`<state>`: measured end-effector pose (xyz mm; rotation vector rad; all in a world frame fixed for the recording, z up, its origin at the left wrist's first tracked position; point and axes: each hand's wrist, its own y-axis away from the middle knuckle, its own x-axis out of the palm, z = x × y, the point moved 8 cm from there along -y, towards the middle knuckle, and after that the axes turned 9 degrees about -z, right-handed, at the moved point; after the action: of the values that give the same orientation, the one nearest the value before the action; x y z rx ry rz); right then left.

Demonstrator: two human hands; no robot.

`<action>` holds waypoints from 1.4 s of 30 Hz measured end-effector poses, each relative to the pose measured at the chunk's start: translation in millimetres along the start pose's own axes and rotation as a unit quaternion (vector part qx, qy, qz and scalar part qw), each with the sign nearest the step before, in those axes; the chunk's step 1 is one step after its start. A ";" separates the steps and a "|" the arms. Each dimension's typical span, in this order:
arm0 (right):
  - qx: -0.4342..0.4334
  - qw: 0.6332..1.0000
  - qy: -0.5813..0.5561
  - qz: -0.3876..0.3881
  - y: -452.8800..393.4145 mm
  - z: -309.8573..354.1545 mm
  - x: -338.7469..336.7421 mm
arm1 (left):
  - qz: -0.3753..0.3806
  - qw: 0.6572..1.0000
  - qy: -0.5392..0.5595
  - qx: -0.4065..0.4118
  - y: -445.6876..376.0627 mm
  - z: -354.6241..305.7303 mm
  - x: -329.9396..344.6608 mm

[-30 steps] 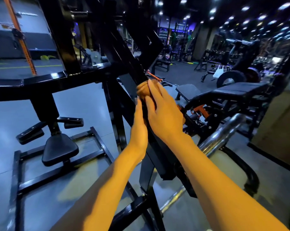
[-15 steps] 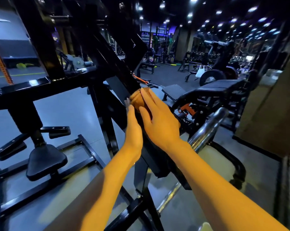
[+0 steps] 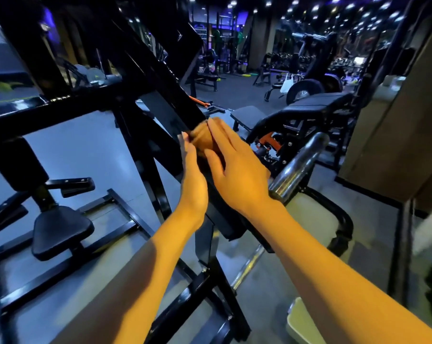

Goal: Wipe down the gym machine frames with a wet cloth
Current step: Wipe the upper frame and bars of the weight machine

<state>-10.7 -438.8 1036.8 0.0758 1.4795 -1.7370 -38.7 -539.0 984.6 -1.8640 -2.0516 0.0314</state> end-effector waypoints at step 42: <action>0.123 0.985 -0.102 -0.066 179.3 -74.8 -97.8 | -0.141 0.990 -0.029 -0.007 59.3 22.6 0.9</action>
<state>129.1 -315.8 924.5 -0.0717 1.1385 -1.9652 11.7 -525.5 948.4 -1.5803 -2.3417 -0.0042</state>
